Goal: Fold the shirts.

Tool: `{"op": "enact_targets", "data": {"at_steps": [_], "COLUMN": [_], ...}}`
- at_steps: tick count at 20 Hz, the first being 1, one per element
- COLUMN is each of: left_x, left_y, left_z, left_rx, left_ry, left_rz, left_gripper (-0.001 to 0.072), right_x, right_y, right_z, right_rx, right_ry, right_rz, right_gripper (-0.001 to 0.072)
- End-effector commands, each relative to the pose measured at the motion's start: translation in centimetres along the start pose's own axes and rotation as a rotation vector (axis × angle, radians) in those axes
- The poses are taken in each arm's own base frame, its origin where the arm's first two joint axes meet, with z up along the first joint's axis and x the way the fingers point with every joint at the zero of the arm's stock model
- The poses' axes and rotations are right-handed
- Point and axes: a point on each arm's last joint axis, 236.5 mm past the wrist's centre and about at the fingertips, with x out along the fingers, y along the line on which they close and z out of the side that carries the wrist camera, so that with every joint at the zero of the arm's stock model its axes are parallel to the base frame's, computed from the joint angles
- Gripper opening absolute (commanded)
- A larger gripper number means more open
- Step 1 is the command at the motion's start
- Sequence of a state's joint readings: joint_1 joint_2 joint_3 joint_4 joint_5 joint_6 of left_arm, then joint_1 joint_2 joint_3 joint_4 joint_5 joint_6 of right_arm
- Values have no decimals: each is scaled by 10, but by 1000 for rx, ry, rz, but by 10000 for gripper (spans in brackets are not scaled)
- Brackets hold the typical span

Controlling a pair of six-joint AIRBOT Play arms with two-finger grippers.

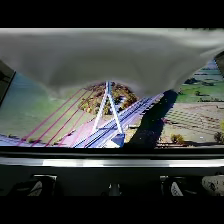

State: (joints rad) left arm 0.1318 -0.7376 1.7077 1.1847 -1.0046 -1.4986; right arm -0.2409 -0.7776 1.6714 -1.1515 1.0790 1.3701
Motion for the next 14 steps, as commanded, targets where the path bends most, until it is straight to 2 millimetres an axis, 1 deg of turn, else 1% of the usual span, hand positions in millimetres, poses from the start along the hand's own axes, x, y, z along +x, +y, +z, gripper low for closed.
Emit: {"op": "enact_targets", "data": {"at_steps": [1, 2, 3, 4, 6, 7, 8, 9, 10, 11, 12, 13, 14], "left_x": [-138, -140, -137, -130, -111, -98, -84, -66, -47, -24, -1, 25, 47], "left_y": [-26, -20, -12, -7, 0, 6, 13, 21, 31, 42, 54, 69, 82], "left_z": [94, 83, 71, 60, 43, 31, 17, -2, -24, -54, -85, -123, -164], "left_rx": [96, 99, 102, 104, 131, 137, 148, 140, 124, 100, 76, 46, 14], "left_ry": [-301, -256, -200, -146, -56, 4, 74, 165, 265, 391, 507, 624, 738], "left_rz": [99, 131, 159, 173, 176, 180, 183, 185, 187, 189, 191, 193, 196], "left_gripper": [22, 22, 22, 22, 23, 23, 23, 23, 23, 23, 23, 23, 23], "right_x": [-164, -171, -169, -162, -139, -124, -108, -87, -62, -35, -7, 20, 46], "right_y": [15, 12, 11, 10, 6, 3, -1, -5, -13, -20, -31, -41, -48], "right_z": [84, 78, 71, 65, 53, 45, 34, 18, -10, -42, -83, -124, -162], "right_rx": [-65, -50, -49, -43, -24, -11, 2, 21, 39, 57, 90, 132, 182], "right_ry": [-374, -359, -331, -299, -220, -171, -113, -26, 108, 258, 438, 609, 743], "right_rz": [-188, -208, -211, -209, -191, -180, -173, -160, -151, -137, -126, -116, -107], "right_gripper": [18, 18, 18, 18, 19, 19, 19, 19, 18, 18, 18, 18, 18]}}
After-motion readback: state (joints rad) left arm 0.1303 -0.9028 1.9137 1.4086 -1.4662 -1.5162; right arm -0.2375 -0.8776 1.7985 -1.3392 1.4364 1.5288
